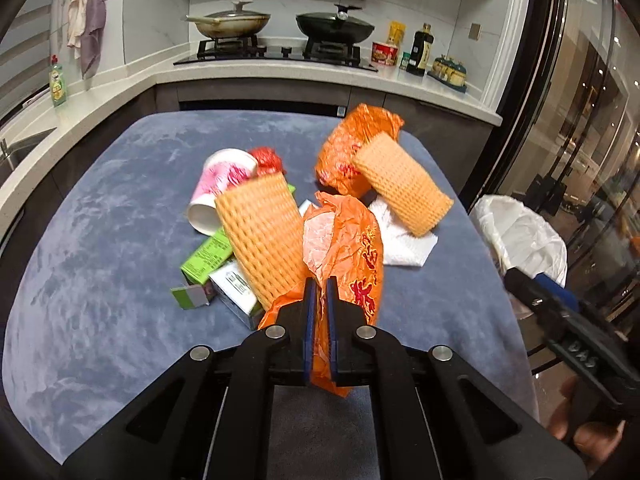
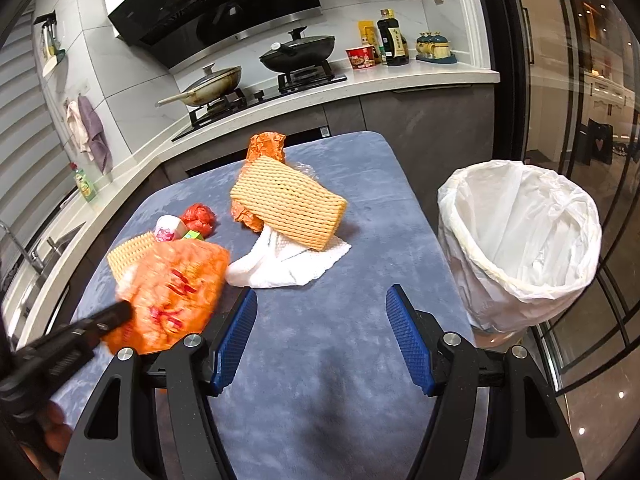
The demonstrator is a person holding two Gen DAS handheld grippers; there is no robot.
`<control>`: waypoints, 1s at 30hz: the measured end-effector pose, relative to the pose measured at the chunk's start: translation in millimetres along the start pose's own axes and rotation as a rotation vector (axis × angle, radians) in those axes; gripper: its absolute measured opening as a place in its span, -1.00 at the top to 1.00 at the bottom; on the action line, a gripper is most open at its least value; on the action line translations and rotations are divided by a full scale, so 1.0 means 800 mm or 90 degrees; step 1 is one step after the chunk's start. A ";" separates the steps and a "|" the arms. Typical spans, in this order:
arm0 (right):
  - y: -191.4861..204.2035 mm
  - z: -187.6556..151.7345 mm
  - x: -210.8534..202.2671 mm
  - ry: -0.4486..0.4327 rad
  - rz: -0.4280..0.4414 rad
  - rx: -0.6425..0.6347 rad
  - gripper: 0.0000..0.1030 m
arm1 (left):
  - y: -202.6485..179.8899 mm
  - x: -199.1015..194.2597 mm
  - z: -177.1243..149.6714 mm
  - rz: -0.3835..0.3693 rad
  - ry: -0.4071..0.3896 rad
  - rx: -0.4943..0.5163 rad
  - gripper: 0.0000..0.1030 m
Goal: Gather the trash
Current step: 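Grasp the orange plastic bag with the left tool while the right tool grasps paper towel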
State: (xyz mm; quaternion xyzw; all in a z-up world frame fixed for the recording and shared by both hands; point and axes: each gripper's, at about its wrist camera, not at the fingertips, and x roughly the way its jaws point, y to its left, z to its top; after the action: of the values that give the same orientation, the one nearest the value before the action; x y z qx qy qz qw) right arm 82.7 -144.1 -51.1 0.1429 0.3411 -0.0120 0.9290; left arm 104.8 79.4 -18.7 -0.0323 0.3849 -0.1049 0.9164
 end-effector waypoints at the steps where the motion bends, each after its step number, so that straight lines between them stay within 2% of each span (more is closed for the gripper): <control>1: 0.001 0.001 0.004 0.002 0.002 0.001 -0.26 | 0.002 -0.004 0.004 0.000 -0.005 -0.003 0.91; 8: 0.017 0.009 0.052 0.026 0.018 -0.012 -0.26 | 0.015 -0.027 0.033 -0.004 -0.045 -0.017 0.91; 11: 0.025 0.011 0.076 0.042 0.022 -0.024 -0.19 | 0.018 -0.025 0.047 -0.003 -0.057 -0.019 0.91; 14: 0.033 0.013 0.097 0.057 0.023 -0.036 -0.10 | 0.022 -0.017 0.057 -0.004 -0.058 -0.027 0.91; 23: 0.047 0.014 0.155 0.094 0.016 -0.066 -0.08 | 0.031 0.012 0.071 -0.002 -0.046 -0.036 0.91; 29: 0.054 0.007 0.176 0.119 0.004 -0.088 0.38 | 0.033 0.021 0.073 -0.001 -0.042 -0.037 0.91; 30: 0.055 0.006 0.175 0.119 0.000 -0.095 0.54 | 0.034 0.021 0.073 -0.002 -0.042 -0.038 0.91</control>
State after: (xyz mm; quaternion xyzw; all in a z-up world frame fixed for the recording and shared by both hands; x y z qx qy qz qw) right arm 198.6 -92.8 -125.2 0.0741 0.4258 0.0268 0.9014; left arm 162.7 100.6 6.7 -0.0636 0.3577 -0.0935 0.9270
